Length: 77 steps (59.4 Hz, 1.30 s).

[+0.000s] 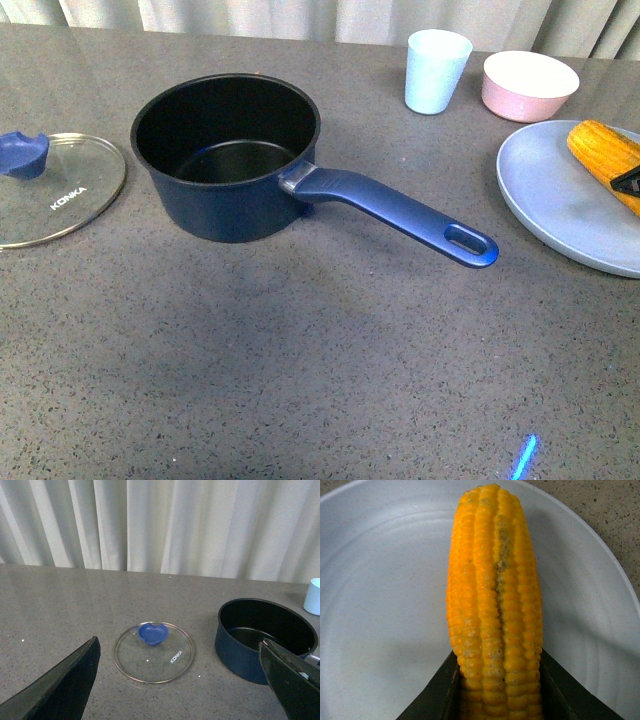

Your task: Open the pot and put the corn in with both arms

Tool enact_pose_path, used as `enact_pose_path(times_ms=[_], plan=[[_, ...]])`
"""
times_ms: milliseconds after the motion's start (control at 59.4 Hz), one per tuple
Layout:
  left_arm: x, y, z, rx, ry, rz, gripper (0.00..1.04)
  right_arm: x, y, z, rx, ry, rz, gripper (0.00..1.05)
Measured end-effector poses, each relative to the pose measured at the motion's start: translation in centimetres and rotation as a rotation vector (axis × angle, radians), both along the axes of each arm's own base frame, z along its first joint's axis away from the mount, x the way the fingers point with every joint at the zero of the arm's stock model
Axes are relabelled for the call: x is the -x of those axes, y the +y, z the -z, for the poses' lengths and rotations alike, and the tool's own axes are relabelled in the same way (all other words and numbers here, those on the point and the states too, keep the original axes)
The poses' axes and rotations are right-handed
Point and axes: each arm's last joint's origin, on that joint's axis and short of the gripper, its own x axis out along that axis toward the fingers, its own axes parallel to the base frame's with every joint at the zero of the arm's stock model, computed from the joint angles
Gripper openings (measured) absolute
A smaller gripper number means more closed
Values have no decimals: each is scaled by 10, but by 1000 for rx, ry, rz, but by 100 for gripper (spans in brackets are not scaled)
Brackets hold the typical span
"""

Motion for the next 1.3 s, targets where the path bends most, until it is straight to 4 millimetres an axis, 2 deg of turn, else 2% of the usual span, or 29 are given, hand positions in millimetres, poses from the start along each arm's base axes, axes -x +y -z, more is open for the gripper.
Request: enact_pose_path(times_ms=[118,168,269,370,438,522,673,724,808,1246,1296], plan=[[0,0,0,0,0,0,96,14,14,-30,-76,-56,-13,23],[0,0,0,0,0,0,96,18,32,-47,-119,-93,-38,22],[0,0,0,0,0,0,96,19,60,-65,-165,-127,-84,22],[0,0,0,0,0,0,96,18,95,-78,-207,-145,-141,21],[0,0,0,0,0,0,96,13,136,-89,-258,-150,-206,20],[0,0,0,0,0,0,96,6,171,-97,-289,-152,-268,20],[0,0,0,0,0,0,96,-7,219,-102,-319,-137,-356,20],[0,0,0,0,0,0,96,-13,240,-100,-319,-118,-388,20],[0,0,0,0,0,0,96,-20,260,-95,-307,-91,-413,20],[0,0,0,0,0,0,96,-33,329,-75,-221,-35,-527,19],[0,0,0,0,0,0,96,-35,334,-73,-216,-36,-534,25]])
